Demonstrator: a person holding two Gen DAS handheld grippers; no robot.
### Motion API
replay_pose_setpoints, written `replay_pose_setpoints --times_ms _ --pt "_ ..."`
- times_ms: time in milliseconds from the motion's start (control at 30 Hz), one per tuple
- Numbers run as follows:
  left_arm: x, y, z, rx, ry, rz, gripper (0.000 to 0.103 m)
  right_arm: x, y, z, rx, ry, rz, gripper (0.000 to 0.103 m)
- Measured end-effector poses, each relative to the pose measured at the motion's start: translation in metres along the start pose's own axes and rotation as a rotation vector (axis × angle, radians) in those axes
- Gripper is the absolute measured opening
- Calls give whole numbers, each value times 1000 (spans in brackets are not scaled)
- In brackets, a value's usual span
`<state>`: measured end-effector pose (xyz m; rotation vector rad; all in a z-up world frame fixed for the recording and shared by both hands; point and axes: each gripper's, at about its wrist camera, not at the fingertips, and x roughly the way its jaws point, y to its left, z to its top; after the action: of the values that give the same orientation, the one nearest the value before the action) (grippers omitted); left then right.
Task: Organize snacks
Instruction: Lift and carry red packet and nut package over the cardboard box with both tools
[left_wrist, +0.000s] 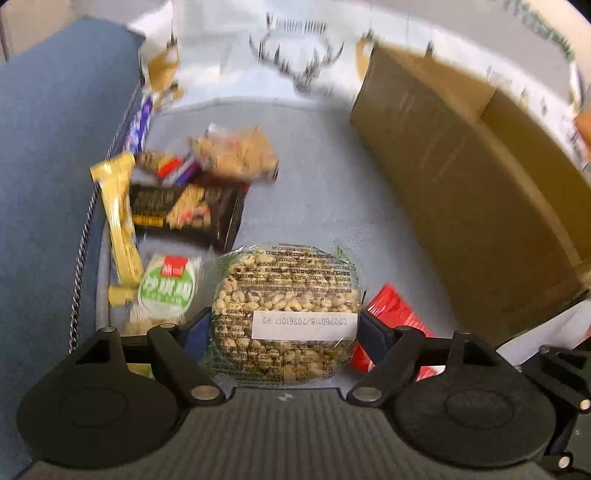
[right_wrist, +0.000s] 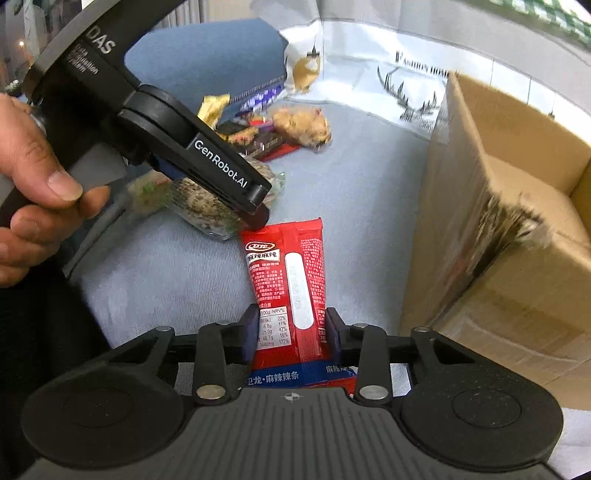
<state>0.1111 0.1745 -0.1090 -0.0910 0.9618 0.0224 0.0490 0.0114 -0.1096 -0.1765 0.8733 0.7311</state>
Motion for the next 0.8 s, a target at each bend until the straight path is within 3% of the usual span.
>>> replay_pose_setpoints --times_ms 200,400,567,800 --pt "-42 13 -5 -95 -212 -47 84 -26 7 1 -42 -86 1 37" --pt "-67 15 -9 -167 -351 -95 84 -52 7 3 -75 -178 -11 37" --pt "-76 9 -11 -176 -424 -58 84 -76 -10 10 -10 -244 -15 37" --pt "-89 5 -15 -188 -513 -90 84 -112 -42 28 85 -357 -19 37"
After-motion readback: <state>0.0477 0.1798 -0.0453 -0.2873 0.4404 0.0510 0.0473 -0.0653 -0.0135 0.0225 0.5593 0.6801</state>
